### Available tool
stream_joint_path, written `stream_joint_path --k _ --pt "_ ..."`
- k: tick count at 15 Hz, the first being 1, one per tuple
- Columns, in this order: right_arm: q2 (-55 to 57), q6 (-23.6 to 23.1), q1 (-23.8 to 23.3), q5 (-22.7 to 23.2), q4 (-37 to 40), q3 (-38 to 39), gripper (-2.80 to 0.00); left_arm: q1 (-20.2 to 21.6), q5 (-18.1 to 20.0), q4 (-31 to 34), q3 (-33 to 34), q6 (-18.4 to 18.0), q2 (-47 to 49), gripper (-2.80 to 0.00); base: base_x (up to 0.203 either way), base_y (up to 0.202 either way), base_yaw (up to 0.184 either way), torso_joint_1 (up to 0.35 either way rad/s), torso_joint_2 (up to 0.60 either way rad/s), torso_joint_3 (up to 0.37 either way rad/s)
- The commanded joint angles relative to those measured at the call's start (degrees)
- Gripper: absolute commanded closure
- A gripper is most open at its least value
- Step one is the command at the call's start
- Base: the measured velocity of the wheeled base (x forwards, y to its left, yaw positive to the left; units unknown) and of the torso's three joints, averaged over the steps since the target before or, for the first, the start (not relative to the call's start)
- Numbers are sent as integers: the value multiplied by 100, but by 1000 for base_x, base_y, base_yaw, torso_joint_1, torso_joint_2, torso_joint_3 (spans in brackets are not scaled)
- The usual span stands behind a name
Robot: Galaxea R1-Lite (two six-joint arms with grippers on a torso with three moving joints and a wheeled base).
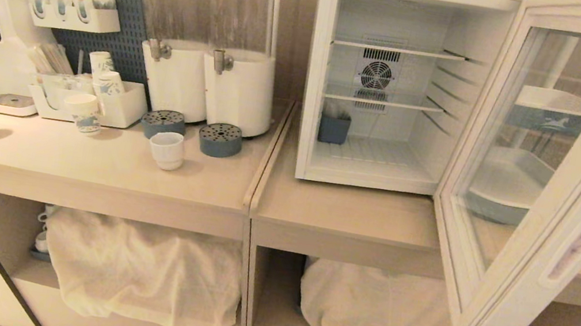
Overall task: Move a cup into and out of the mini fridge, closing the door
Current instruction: Put the ceramic cup in the freezer
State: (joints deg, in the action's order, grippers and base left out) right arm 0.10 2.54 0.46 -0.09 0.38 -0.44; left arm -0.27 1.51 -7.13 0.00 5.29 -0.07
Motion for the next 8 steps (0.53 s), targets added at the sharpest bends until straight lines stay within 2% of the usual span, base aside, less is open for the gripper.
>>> stream_joint_path --k 1,8 --pt "8 1 6 0 -3 0 0 0 7 -8 229 7 -19 0 0 202 0 4 4 2" --pt "8 1 -2 0 -3 0 0 0 -2 -8 229 -2 -19 0 0 191 -2 3 -2 4"
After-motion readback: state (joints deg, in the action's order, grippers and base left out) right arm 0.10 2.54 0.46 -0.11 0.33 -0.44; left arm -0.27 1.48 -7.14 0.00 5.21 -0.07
